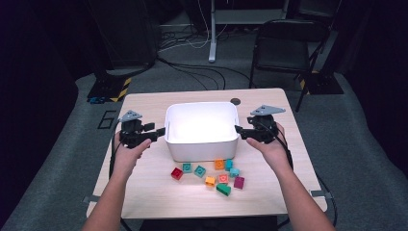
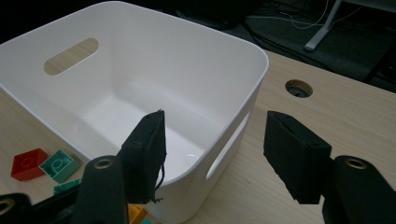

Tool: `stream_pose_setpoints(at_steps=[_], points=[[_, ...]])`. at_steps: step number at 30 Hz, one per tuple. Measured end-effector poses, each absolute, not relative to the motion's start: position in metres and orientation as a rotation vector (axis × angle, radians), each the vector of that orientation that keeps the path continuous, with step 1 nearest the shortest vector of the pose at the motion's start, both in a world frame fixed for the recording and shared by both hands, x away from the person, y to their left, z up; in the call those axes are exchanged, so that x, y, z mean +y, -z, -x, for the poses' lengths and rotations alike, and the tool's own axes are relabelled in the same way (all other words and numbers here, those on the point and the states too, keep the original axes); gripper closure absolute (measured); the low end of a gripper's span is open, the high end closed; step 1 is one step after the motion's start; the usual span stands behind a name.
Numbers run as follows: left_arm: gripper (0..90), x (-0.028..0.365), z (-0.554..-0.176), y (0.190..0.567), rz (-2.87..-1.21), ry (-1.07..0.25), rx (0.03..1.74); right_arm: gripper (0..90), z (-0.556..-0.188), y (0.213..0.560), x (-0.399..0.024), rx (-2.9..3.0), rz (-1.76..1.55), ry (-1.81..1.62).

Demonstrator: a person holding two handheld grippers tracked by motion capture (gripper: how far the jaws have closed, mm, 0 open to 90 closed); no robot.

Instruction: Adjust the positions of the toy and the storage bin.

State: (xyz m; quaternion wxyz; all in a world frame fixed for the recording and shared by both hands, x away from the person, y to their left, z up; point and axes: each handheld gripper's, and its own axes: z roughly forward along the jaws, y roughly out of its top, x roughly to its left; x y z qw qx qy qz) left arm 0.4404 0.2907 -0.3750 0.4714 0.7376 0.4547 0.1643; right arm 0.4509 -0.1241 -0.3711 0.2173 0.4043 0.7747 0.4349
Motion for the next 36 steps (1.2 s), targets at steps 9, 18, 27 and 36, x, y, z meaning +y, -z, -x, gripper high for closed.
stream_pose_setpoints(at_steps=[9, 18, 27, 36], points=[[42.3, 0.300, -0.421, 0.381, -1.879, -0.458, 1.130, 42.4, -0.420, 0.366, -0.130, 2.131, -1.046, -1.148], [43.7, 0.306, -0.411, 0.390, -1.849, -0.431, 1.080, 42.5, -0.393, 0.391, -0.139, 2.147, -1.074, -1.138], [44.2, 0.309, -0.416, 0.405, -1.846, -0.379, 1.071, 42.4, -0.386, 0.428, -0.156, 2.154, -1.092, -1.134], [46.6, 0.311, -0.421, 0.417, -1.869, -0.390, 1.087, 46.6, -0.384, 0.449, -0.164, 2.186, -1.149, -1.187]])
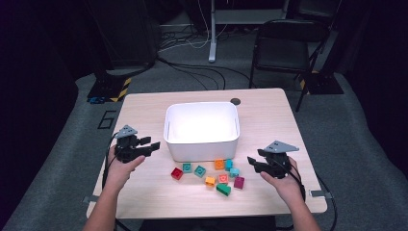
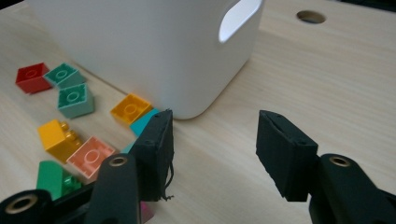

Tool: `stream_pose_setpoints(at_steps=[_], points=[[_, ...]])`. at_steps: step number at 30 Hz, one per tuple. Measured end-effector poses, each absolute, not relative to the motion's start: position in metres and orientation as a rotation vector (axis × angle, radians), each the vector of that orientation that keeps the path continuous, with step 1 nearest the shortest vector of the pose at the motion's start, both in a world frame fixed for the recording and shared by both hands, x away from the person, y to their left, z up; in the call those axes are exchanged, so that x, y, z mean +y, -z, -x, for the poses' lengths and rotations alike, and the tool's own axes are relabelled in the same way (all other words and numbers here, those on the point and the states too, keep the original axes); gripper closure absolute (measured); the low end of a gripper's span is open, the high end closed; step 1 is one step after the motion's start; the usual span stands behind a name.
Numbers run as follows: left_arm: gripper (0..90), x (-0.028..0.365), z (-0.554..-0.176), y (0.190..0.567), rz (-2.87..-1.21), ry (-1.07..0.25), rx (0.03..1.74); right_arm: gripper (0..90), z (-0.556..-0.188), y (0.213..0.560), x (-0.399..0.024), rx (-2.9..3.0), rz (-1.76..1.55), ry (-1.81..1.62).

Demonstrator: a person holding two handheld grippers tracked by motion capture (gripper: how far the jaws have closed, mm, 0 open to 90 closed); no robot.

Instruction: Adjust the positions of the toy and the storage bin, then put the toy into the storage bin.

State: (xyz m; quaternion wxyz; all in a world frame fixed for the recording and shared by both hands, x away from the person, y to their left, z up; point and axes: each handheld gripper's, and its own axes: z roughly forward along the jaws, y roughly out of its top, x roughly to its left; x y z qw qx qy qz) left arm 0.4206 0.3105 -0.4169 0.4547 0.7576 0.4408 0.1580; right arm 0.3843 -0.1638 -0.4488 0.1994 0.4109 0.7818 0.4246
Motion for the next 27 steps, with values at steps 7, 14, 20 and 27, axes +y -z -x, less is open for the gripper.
stream_pose_setpoints(at_steps=[7, 14, 20, 27], points=[[46.4, 0.314, -0.422, 0.413, -1.831, -0.400, 1.099, 56.4, -0.381, 0.461, -0.158, 2.270, -1.134, -1.183], [44.0, 0.316, -0.431, 0.412, -1.804, -0.393, 1.127, 56.0, -0.373, 0.474, -0.148, 2.411, -1.040, -1.137], [42.5, 0.319, -0.436, 0.412, -1.775, -0.376, 1.143, 54.8, -0.370, 0.482, -0.143, 2.470, -1.030, -1.135], [41.9, 0.320, -0.436, 0.409, -1.764, -0.389, 1.141, 55.0, -0.368, 0.485, -0.135, 2.481, -1.013, -1.136]])
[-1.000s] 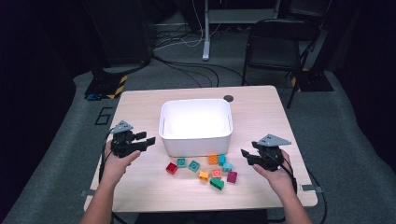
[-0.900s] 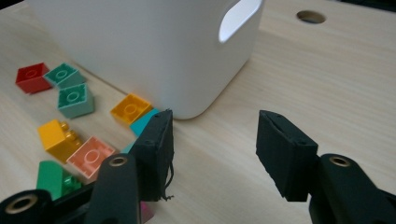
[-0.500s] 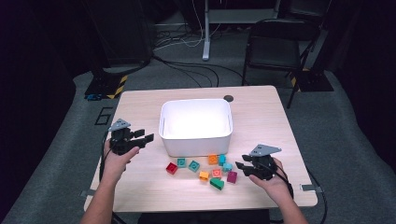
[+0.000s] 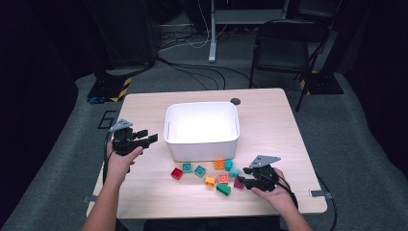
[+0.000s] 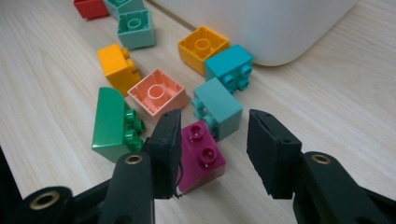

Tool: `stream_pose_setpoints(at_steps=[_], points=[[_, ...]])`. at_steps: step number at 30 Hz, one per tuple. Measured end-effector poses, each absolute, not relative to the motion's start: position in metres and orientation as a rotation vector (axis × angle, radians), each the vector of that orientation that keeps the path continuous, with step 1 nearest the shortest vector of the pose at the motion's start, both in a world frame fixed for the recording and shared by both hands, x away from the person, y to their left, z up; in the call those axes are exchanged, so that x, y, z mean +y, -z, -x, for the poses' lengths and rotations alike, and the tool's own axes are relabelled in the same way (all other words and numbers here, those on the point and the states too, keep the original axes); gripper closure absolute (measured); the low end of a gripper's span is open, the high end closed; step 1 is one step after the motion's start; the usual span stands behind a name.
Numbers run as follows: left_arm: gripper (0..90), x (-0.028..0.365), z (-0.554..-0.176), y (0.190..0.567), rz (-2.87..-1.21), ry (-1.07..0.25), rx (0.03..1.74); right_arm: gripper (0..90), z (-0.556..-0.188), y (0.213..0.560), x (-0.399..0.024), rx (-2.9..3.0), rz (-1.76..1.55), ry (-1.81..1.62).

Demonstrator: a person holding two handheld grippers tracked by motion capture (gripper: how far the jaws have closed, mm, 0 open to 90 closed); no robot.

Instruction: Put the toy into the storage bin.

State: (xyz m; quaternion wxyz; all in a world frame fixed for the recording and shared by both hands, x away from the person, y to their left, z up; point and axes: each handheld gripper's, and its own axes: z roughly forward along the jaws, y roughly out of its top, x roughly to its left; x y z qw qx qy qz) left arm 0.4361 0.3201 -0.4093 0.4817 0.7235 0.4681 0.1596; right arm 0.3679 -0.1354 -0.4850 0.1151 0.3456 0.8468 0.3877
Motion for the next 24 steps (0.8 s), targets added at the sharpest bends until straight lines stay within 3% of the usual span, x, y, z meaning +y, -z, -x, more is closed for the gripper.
stream_pose_setpoints(at_steps=[24], points=[[40.5, 0.323, -0.438, 0.408, -1.746, -0.397, 1.161, 54.3, -0.380, 0.493, -0.150, 2.372, -1.177, -1.033]])
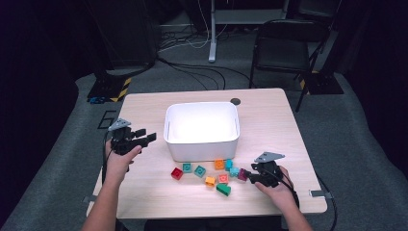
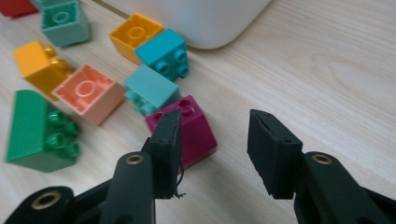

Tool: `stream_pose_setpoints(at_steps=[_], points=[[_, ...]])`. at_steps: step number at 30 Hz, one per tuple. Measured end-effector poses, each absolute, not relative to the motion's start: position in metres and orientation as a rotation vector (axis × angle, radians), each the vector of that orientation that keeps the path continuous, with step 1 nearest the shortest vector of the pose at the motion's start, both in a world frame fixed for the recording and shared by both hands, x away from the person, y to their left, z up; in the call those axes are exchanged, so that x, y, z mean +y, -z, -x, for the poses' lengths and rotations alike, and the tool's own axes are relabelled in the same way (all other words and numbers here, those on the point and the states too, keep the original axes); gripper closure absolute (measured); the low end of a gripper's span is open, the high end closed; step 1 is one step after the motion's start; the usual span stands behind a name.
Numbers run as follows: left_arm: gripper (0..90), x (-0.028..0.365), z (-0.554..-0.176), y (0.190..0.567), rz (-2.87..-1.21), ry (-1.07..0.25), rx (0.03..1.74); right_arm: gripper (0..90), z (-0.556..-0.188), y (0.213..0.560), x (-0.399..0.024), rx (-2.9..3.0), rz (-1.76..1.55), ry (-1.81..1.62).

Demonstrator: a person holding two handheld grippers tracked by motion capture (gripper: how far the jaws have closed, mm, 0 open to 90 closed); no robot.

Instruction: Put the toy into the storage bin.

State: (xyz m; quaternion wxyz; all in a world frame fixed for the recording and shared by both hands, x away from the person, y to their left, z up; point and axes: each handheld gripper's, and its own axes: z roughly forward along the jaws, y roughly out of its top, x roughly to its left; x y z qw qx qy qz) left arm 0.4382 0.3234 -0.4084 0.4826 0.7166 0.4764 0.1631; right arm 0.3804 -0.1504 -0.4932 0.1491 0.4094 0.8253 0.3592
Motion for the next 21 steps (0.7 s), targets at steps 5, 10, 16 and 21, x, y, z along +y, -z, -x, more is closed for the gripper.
stream_pose_setpoints(at_steps=[5, 10, 16, 21], points=[[40.6, 0.325, -0.438, 0.409, -1.747, -0.397, 1.165, 50.2, -0.375, 0.490, -0.148, 2.408, -1.109, -1.097], [40.7, 0.327, -0.438, 0.410, -1.742, -0.399, 1.169, 48.3, -0.378, 0.495, -0.142, 2.444, -1.080, -1.080], [40.7, 0.328, -0.438, 0.411, -1.745, -0.395, 1.173, 48.1, -0.387, 0.503, -0.136, 2.485, -1.029, -1.033], [40.7, 0.328, -0.437, 0.411, -1.752, -0.393, 1.174, 53.8, -0.389, 0.505, -0.135, 2.498, -1.036, -1.022]])
